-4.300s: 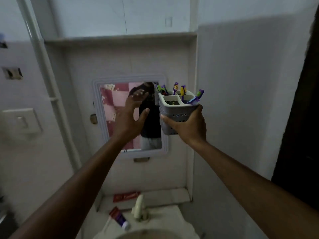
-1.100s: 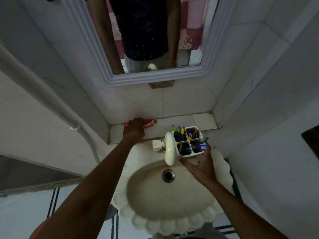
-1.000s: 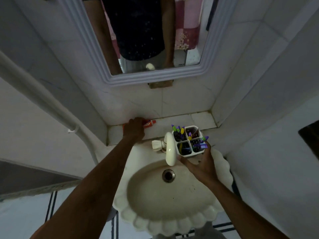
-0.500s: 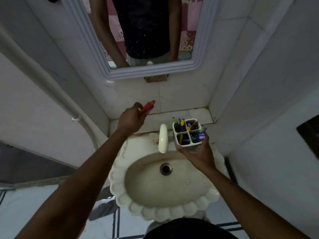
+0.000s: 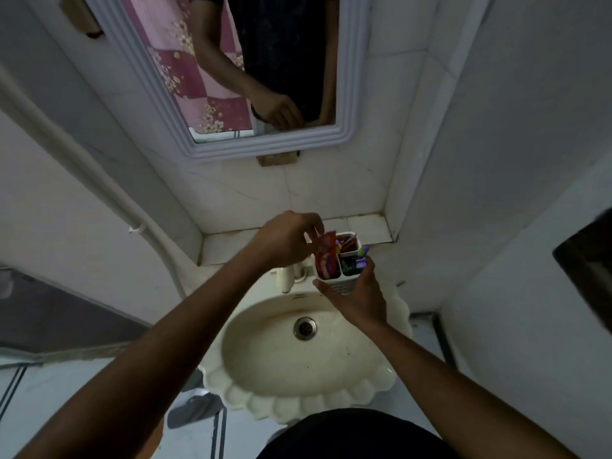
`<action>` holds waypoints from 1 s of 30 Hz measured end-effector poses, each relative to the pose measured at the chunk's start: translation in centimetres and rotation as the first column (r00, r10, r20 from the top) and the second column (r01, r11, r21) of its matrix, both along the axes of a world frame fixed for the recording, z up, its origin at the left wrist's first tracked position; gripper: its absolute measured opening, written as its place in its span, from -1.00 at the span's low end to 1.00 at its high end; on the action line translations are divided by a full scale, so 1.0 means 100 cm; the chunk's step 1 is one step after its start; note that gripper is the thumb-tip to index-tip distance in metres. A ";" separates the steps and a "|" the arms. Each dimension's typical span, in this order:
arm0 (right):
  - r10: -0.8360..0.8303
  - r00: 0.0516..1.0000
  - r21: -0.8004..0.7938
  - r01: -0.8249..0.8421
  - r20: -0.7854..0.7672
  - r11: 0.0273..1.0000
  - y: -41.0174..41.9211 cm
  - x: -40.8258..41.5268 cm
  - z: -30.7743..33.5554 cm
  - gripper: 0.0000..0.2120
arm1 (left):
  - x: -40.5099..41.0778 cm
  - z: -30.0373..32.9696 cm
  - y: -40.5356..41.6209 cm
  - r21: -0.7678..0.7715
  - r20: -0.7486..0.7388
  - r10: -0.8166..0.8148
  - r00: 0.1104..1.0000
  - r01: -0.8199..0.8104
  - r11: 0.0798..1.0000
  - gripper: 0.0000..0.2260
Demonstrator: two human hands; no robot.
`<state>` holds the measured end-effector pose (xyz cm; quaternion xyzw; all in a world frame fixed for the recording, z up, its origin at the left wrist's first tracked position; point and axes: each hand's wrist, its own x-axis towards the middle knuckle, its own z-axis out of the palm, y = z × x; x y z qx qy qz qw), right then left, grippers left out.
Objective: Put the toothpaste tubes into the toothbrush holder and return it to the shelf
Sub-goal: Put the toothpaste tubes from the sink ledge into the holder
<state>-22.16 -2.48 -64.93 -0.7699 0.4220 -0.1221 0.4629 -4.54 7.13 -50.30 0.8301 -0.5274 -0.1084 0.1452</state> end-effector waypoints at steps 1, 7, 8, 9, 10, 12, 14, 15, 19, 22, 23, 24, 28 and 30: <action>0.000 1.000 -0.002 0.000 -0.004 1.000 -0.001 0.000 -0.001 0.38 | -0.002 -0.005 -0.002 0.019 0.018 0.009 1.000 -0.010 1.000 -0.79; 0.006 1.000 -0.010 -0.006 -0.007 1.000 -0.006 -0.001 -0.005 0.38 | -0.011 -0.028 -0.013 0.093 0.109 0.007 0.994 -0.018 0.996 -0.79; 0.007 1.000 -0.006 -0.008 -0.004 1.000 -0.006 -0.001 -0.004 0.38 | -0.012 -0.032 -0.015 0.096 0.149 0.005 0.989 -0.020 0.995 -0.80; 0.009 1.000 -0.003 -0.009 -0.001 1.000 -0.007 -0.001 -0.005 0.38 | -0.013 -0.036 -0.017 0.107 0.191 0.007 0.982 -0.027 0.994 -0.81; 0.010 1.000 0.001 -0.010 0.000 1.000 -0.007 -0.001 -0.005 0.39 | -0.014 -0.039 -0.018 0.126 0.229 0.005 0.973 -0.035 0.991 -0.82; 0.006 1.000 0.011 -0.007 0.009 1.000 -0.006 -0.002 -0.005 0.45 | -0.014 -0.046 -0.017 0.175 0.245 0.007 0.969 -0.051 0.983 -0.82; 0.008 1.000 0.018 -0.008 0.021 1.000 -0.004 -0.003 -0.006 0.54 | -0.014 -0.050 -0.012 0.112 0.157 0.048 0.986 -0.066 0.991 -0.84; 0.009 0.999 0.018 -0.009 0.031 1.000 -0.003 -0.002 -0.006 0.56 | -0.013 -0.051 -0.008 0.035 0.089 0.087 0.992 -0.090 0.995 -0.86; -0.031 0.993 0.020 0.029 0.111 0.999 -0.001 0.013 0.000 0.48 | -0.009 -0.050 0.007 -0.197 -0.006 0.208 0.978 -0.205 0.959 -0.91; -0.083 0.983 0.030 0.079 0.165 0.996 -0.005 0.023 0.006 0.33 | -0.008 -0.050 0.013 -0.239 -0.027 0.308 0.951 -0.305 0.922 -0.84; -0.091 0.979 0.032 0.087 0.185 0.996 -0.007 0.031 0.009 0.28 | -0.002 -0.049 0.017 -0.249 -0.050 0.342 0.938 -0.343 0.906 -0.79; -0.102 0.975 0.038 0.096 0.198 0.995 -0.009 0.036 0.010 0.25 | 0.003 -0.048 0.020 -0.255 -0.079 0.366 0.927 -0.374 0.892 -0.75; -0.157 0.958 0.039 0.152 0.240 0.988 -0.022 0.045 0.023 0.22 | 0.020 -0.041 0.026 -0.284 -0.151 0.385 0.911 -0.413 0.866 -0.67; -0.154 0.956 0.010 0.156 0.249 0.988 -0.023 0.042 0.027 0.21 | 0.019 -0.037 0.032 -0.268 -0.147 0.400 0.904 -0.426 0.864 -0.65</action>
